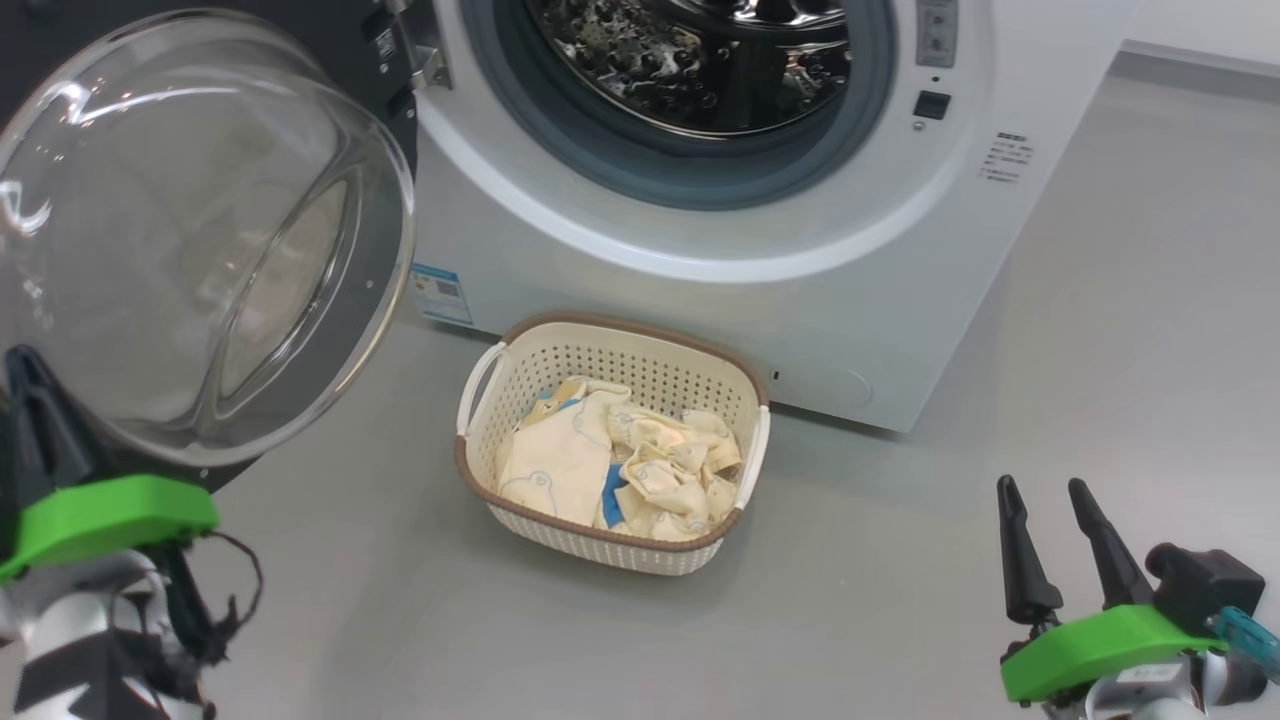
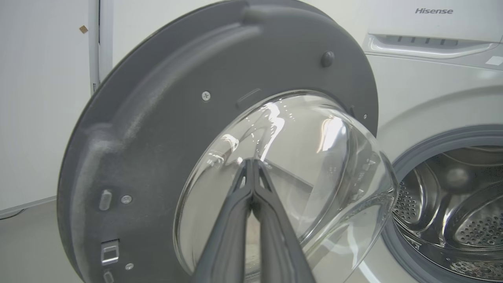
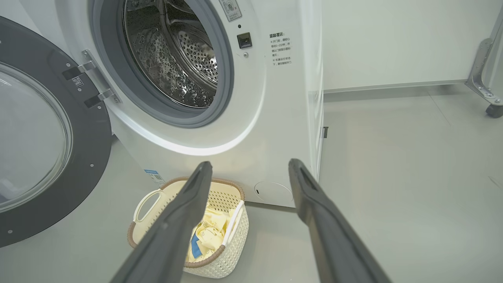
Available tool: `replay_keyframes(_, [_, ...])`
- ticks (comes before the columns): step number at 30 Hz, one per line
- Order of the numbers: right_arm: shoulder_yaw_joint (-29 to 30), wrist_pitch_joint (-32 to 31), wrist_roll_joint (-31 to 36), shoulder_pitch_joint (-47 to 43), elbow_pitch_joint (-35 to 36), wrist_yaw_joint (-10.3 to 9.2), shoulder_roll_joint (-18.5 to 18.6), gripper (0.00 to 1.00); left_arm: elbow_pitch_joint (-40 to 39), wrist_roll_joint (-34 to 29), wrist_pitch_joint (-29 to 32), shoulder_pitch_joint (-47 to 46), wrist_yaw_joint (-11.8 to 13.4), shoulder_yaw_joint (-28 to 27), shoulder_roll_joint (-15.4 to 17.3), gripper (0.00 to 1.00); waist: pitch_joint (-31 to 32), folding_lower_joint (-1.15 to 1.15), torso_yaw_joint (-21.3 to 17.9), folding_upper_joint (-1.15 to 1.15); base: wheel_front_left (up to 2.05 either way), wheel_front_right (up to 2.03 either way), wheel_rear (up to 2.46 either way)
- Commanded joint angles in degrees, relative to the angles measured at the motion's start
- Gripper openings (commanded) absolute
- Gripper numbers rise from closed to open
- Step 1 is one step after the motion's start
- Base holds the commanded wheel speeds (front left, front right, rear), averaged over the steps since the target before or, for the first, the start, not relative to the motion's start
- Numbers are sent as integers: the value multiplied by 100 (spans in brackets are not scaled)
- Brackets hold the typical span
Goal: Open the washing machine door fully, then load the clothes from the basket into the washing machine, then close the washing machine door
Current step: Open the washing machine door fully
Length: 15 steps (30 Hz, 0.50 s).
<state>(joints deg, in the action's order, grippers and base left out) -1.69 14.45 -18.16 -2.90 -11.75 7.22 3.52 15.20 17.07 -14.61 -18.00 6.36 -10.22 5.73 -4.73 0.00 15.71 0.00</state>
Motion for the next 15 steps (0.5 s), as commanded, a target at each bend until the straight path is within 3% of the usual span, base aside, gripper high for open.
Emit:
replay_keyframes(1, [-107,55,-4,276,178,26,45,100,-477,-85,7,51,-63,-29,111,0,56,0,-127,0,0,0,0])
replay_keyframes(2, [-116,55,-5,274,179,26,33,100,-643,-110,38,176,-73,64,63,4,74,0,-178,0,0,0,0])
replay_keyframes(3, [-116,55,-9,273,184,26,21,100,-806,-137,70,306,-74,157,18,23,93,0,-231,0,0,0,0])
replay_keyframes(4, [-123,55,-11,270,187,26,11,100,-960,-141,94,433,-96,238,-16,33,113,0,-288,0,0,0,0])
replay_keyframes(6, [-126,55,-20,256,188,26,-6,100,-1219,-138,167,687,-113,399,-80,37,150,0,-396,0,0,0,0])
replay_keyframes(9, [-126,55,-21,236,187,26,-23,100,-1550,-163,225,1020,-183,687,-138,52,191,0,-561,0,0,0,0])
replay_keyframes(12, [-112,55,-18,221,191,26,-34,100,-1725,-222,236,1286,-275,947,-160,90,240,0,-726,0,0,0,0])
replay_keyframes(13, [-112,55,-18,221,191,26,-34,100,-1725,-222,236,1286,-275,947,-160,90,240,0,-726,0,0,0,0])
replay_keyframes(14, [-115,55,-17,218,193,26,-36,100,-1749,-239,242,1366,-300,1015,-163,100,252,0,-785,0,0,0,0])
replay_keyframes(15, [-120,55,-14,217,194,26,-38,100,-1753,-279,242,1438,-341,1086,-142,100,268,0,-847,0,0,0,0])
